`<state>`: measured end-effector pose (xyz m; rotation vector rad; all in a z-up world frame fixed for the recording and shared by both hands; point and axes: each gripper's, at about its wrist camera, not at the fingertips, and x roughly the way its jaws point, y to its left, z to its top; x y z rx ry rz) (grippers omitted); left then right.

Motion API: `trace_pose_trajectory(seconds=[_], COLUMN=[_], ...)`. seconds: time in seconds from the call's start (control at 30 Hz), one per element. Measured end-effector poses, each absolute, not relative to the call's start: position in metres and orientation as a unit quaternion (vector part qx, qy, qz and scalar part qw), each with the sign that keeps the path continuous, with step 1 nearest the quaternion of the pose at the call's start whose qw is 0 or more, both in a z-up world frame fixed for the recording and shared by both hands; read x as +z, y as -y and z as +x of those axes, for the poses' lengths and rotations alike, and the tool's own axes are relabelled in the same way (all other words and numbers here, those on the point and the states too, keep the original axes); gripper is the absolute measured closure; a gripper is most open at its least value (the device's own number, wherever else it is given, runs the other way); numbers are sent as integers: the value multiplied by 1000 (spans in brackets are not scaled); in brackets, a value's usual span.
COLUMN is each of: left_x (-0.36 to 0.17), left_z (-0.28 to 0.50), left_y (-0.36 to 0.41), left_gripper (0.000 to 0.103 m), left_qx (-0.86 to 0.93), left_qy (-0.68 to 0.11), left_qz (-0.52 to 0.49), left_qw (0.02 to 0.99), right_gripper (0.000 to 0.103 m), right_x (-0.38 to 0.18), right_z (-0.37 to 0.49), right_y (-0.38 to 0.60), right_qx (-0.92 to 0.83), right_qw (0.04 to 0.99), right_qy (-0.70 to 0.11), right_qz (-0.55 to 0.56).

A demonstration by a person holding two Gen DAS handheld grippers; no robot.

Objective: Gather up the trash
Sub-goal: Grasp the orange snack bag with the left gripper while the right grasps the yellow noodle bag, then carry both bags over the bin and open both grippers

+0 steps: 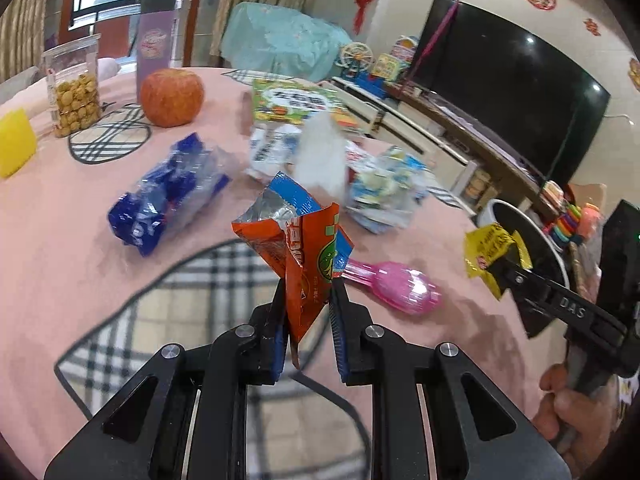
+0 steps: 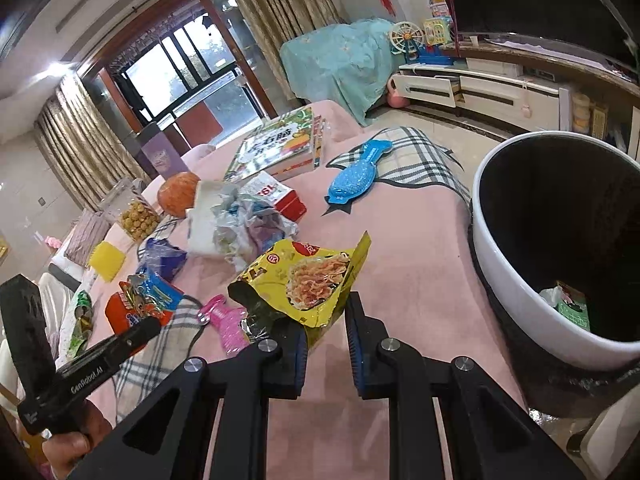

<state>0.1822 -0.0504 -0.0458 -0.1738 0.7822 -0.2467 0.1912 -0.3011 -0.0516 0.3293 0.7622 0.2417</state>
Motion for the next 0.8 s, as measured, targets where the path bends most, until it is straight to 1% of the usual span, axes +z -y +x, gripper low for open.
trace_pose_trajectory(seconds=[0.37, 0.8], left_x=[-30, -23], left_z=[164, 165], left_y=[95, 156], left_gripper=[86, 86], left_qx=[-172, -221], left_qy=[-372, -377], left_qz=[-58, -23], left_qw=[910, 899], right_gripper=[86, 86], right_x=[-38, -24], right_z=[160, 138], right_y=[323, 370], right_qx=[106, 71], right_qw=[913, 923], right_qy=[-358, -335], right_qz=[164, 175])
